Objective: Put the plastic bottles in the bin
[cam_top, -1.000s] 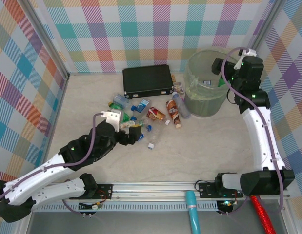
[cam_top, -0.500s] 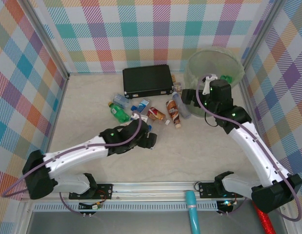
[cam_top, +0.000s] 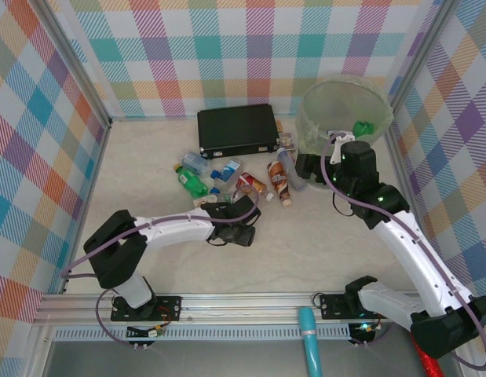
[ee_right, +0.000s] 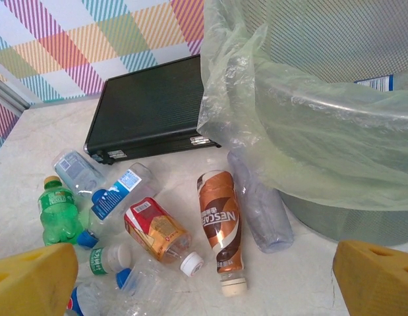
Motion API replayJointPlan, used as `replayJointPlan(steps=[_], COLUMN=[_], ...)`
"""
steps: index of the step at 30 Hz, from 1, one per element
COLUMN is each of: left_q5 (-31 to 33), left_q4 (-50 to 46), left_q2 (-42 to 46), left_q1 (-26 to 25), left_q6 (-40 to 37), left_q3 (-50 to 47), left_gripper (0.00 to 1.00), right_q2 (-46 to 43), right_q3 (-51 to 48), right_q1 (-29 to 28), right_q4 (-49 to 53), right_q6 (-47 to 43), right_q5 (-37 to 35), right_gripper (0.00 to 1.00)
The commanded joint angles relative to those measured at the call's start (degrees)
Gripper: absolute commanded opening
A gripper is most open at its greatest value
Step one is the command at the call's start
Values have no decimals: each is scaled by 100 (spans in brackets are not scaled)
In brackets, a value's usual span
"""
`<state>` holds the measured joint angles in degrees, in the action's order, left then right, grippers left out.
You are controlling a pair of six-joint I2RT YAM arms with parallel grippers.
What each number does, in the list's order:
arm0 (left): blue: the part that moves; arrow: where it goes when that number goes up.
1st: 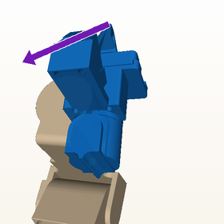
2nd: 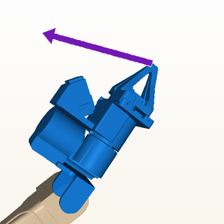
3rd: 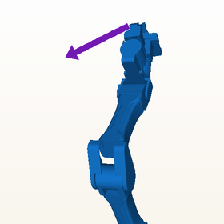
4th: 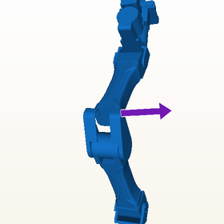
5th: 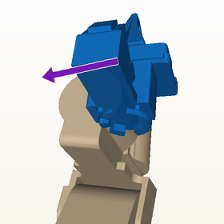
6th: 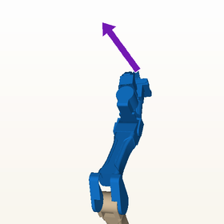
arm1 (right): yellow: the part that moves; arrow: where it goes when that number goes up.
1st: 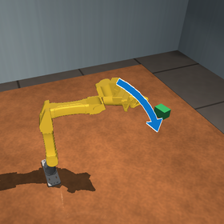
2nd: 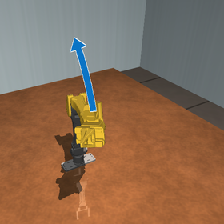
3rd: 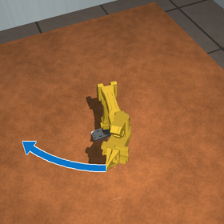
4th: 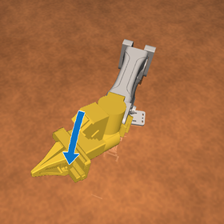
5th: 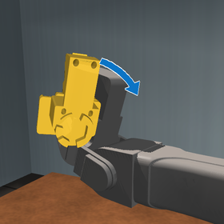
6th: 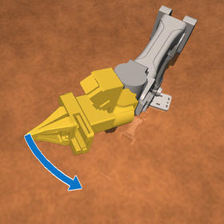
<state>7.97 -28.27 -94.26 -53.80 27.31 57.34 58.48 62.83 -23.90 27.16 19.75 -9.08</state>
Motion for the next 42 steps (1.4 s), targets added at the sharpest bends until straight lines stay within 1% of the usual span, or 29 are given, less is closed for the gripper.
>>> replayJointPlan(steps=[1, 3, 5, 6, 8, 10, 11, 12, 14, 17, 23, 26, 30, 32, 35, 39, 42], left_q5=[-219, -273, -346, -362, -411, -433, -439, -437, -398, -368, -167, -28, 27, 32, -40, -213, -315], left_q4=[158, 248, 323, 335, 364, 381, 395, 399, 402, 513, 781, 919, 1051, 1058, 1053, 1121, 1087], left_q2=[-151, -221, -300, -332, -368, -359, -327, -284, -142, 221, 1310, 1927, 2543, 2738, 2904, 3054, 3074], left_q1=[114, 138, 151, 144, 151, 151, 151, 149, 151, 142, 68, 33, -17, -23, -30, -51, -60], left_q6=[57, 61, 39, 38, 2, -6, -11, -9, -11, -63, -366, -613, -954, -1086, -1204, -1291, -1334], left_q3=[112, 112, 148, 176, 205, 194, 180, 144, 57, -144, -612, -805, -927, -925, -905, -920, -890], left_gripper=[58, 56, 50, 49, 34, 24, 21, 21, 15, 11, 11, 11, 12, 12, 12, 12, 12], right_q2=[-162, -180, -184, -176, -162, -143, -137, -128, -95, -19, 161, 305, 609, 815, 1039, 1332, 1454], right_q3=[-106, -146, -183, -194, -209, -227, -236, -236, -232, -224, -107, 1, 130, 209, 262, 389, 453], right_q1=[-45, -53, -58, -62, -71, -72, -73, -71, -71, -63, -52, -51, -49, -60, -84, -157, -244], right_q4=[-27, -37, -42, -36, -16, -24, -20, -25, -37, -56, -235, -247, -351, -359, -368, -310, -338], right_q6=[105, 132, 137, 146, 193, 235, 276, 314, 395, 587, 810, 939, 1103, 1154, 1219, 1216, 1182], right_q5=[35, 37, 59, 77, 139, 271, 343, 405, 560, 706, 1611, 2191, 3252, 3672, 4077, 4521, 4753], right_gripper=[99, 99, 99, 99, 99, 99, 99, 99, 99, 99, 100, 95, 91, 91, 91, 90, 91])
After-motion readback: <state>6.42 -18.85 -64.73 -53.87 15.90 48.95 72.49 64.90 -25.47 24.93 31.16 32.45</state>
